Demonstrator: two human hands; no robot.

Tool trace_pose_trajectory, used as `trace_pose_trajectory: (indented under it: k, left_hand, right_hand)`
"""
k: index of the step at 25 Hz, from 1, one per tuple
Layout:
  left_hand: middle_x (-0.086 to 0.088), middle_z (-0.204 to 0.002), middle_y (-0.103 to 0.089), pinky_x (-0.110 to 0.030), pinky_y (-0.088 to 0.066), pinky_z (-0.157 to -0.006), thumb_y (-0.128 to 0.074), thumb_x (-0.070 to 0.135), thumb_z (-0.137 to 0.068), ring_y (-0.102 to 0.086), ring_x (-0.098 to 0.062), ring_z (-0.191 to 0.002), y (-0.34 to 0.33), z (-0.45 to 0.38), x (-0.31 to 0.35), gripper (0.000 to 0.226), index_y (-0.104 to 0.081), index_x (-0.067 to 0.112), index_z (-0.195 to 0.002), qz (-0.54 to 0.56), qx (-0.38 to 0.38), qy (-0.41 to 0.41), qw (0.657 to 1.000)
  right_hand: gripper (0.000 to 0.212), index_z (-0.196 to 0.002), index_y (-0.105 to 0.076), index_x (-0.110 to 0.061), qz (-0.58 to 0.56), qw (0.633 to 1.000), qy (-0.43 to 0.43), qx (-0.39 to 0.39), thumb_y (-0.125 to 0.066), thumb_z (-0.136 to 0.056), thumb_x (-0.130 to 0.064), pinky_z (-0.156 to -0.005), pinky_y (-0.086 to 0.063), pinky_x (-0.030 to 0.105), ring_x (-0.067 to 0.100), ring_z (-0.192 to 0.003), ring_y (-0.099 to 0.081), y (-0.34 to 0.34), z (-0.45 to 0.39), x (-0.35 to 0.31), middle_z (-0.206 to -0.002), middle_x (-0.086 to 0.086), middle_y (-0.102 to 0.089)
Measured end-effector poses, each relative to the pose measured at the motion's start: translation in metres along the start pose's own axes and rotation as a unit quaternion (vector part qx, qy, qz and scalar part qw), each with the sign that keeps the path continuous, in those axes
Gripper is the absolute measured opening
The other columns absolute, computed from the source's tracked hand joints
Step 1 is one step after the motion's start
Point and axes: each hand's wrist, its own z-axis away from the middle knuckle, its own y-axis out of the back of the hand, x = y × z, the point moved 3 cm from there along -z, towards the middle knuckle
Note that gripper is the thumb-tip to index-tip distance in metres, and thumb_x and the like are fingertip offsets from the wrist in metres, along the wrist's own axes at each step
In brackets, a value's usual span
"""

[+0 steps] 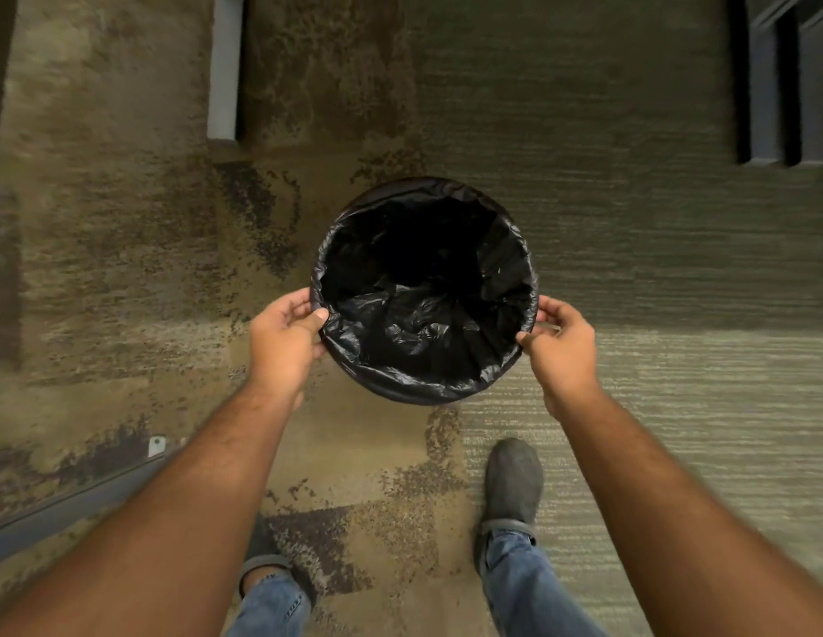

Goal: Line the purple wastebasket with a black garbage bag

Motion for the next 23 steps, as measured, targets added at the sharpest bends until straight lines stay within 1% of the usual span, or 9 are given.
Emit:
trace_pose_trajectory:
  k: [2, 7, 11, 14, 17, 19, 20, 22, 23]
  left_hand:
    - [0.002, -0.108, -0.077, -0.024, -0.065, -0.067, -0.063, -0.004, -0.1, -0.076, -0.006, -0.089, -0.039, -0.008, 0.013, 0.033, -0.07, 0.014, -0.127, -0.001, -0.01, -0.004, 1.0]
    - [0.008, -0.099, -0.076, -0.027, -0.063, -0.063, -0.063, -0.003, -0.101, -0.074, -0.004, -0.086, -0.118, -0.028, 0.032, 0.027, -0.07, 0.017, -0.119, -0.033, -0.026, -0.01, 0.999]
    - [0.005, -0.106, -0.073, -0.04, -0.066, -0.08, -0.059, -0.004, -0.102, -0.072, -0.011, -0.094, -0.156, -0.044, 0.034, 0.038, -0.062, 0.008, -0.138, -0.098, -0.055, 0.012, 0.994]
    - [0.007, -0.105, -0.069, -0.04, -0.065, -0.081, -0.059, -0.001, -0.103, -0.067, -0.009, -0.089, -0.172, -0.051, 0.028, 0.04, -0.058, 0.008, -0.142, -0.151, -0.087, 0.038, 0.984]
    - [0.004, -0.112, -0.07, -0.046, -0.065, -0.09, -0.059, 0.0, -0.104, -0.066, -0.011, -0.09, -0.177, -0.049, 0.027, 0.043, -0.055, 0.009, -0.146, -0.175, -0.076, 0.024, 0.981]
    - [0.005, -0.116, -0.069, -0.048, -0.063, -0.096, -0.058, 0.0, -0.104, -0.069, -0.016, -0.099, -0.175, -0.047, 0.025, 0.051, -0.049, 0.009, -0.153, -0.175, -0.074, 0.017, 0.982]
    - [0.001, -0.127, -0.07, -0.048, -0.06, -0.101, -0.059, 0.001, -0.104, -0.069, -0.02, -0.11, -0.174, -0.047, 0.025, 0.055, -0.045, 0.01, -0.157, -0.176, -0.076, 0.011, 0.981]
    - [-0.005, -0.147, -0.064, -0.047, -0.055, -0.11, -0.061, 0.004, -0.103, -0.064, -0.024, -0.129, -0.173, -0.042, 0.024, 0.064, -0.039, 0.014, -0.162, -0.186, -0.09, 0.001, 0.978]
    - [-0.006, -0.152, -0.061, -0.047, -0.053, -0.112, -0.062, 0.006, -0.103, -0.062, -0.025, -0.133, -0.171, -0.039, 0.025, 0.066, -0.036, 0.015, -0.163, -0.195, -0.09, -0.002, 0.977]
  right_hand:
    - [0.052, -0.123, -0.064, -0.015, 0.007, 1.0, 0.017, 0.01, -0.064, -0.087, 0.022, -0.065, -0.054, 0.008, -0.011, -0.063, -0.067, 0.019, -0.031, -0.01, -0.094, -0.007, -0.068]
    - [0.049, -0.13, -0.069, -0.008, 0.047, 0.997, 0.032, 0.047, -0.071, -0.085, 0.011, -0.077, -0.055, 0.014, -0.003, -0.085, -0.069, 0.058, -0.098, -0.027, -0.096, -0.014, -0.071]
    - [0.051, -0.13, -0.072, -0.011, 0.103, 0.993, 0.036, 0.044, -0.072, -0.083, 0.009, -0.094, -0.061, 0.032, 0.014, -0.102, -0.072, 0.079, -0.137, -0.026, -0.099, -0.011, -0.073]
    - [0.045, -0.129, -0.074, -0.015, 0.17, 0.984, 0.039, 0.048, -0.078, -0.087, 0.0, -0.103, -0.059, 0.034, 0.018, -0.108, -0.073, 0.088, -0.152, -0.017, -0.109, -0.004, -0.077]
    - [0.042, -0.129, -0.076, -0.017, 0.178, 0.983, 0.031, 0.039, -0.079, -0.089, -0.004, -0.104, -0.06, 0.038, 0.017, -0.107, -0.075, 0.09, -0.155, -0.013, -0.112, -0.002, -0.079]
    - [0.039, -0.127, -0.075, -0.018, 0.183, 0.982, 0.032, 0.027, -0.077, -0.091, -0.004, -0.103, -0.06, 0.04, 0.017, -0.105, -0.075, 0.088, -0.152, -0.013, -0.111, -0.003, -0.08]
    - [0.04, -0.129, -0.074, -0.019, 0.178, 0.983, 0.03, 0.028, -0.076, -0.092, -0.006, -0.104, -0.06, 0.04, 0.018, -0.106, -0.075, 0.087, -0.15, -0.015, -0.113, -0.002, -0.08]
    - [0.048, -0.139, -0.067, -0.016, 0.183, 0.981, 0.04, 0.046, -0.076, -0.093, -0.012, -0.107, -0.055, 0.036, 0.021, -0.114, -0.073, 0.085, -0.142, -0.019, -0.125, 0.002, -0.077]
    - [0.054, -0.144, -0.063, -0.014, 0.191, 0.979, 0.045, 0.061, -0.077, -0.092, -0.015, -0.108, -0.052, 0.033, 0.024, -0.121, -0.07, 0.083, -0.137, -0.023, -0.134, 0.005, -0.073]
